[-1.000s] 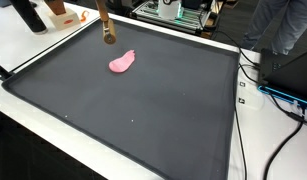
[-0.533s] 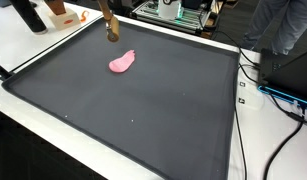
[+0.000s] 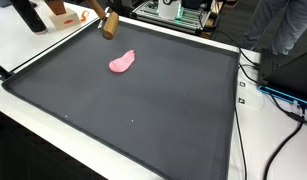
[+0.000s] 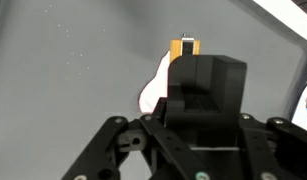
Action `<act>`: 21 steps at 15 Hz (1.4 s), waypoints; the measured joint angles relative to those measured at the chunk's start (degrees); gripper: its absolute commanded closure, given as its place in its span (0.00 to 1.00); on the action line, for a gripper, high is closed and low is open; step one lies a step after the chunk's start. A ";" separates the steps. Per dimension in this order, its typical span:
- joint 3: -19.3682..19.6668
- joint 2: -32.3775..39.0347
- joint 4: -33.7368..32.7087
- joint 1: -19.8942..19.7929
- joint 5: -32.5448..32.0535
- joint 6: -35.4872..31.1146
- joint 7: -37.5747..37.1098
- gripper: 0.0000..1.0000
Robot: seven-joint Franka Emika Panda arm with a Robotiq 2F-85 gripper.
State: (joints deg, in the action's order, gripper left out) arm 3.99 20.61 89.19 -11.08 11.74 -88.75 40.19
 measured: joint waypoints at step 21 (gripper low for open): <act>-0.17 13.33 -12.27 -10.36 8.09 -0.78 8.20 0.76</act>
State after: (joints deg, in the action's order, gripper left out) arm 3.82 33.94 76.92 -21.45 19.83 -89.52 48.39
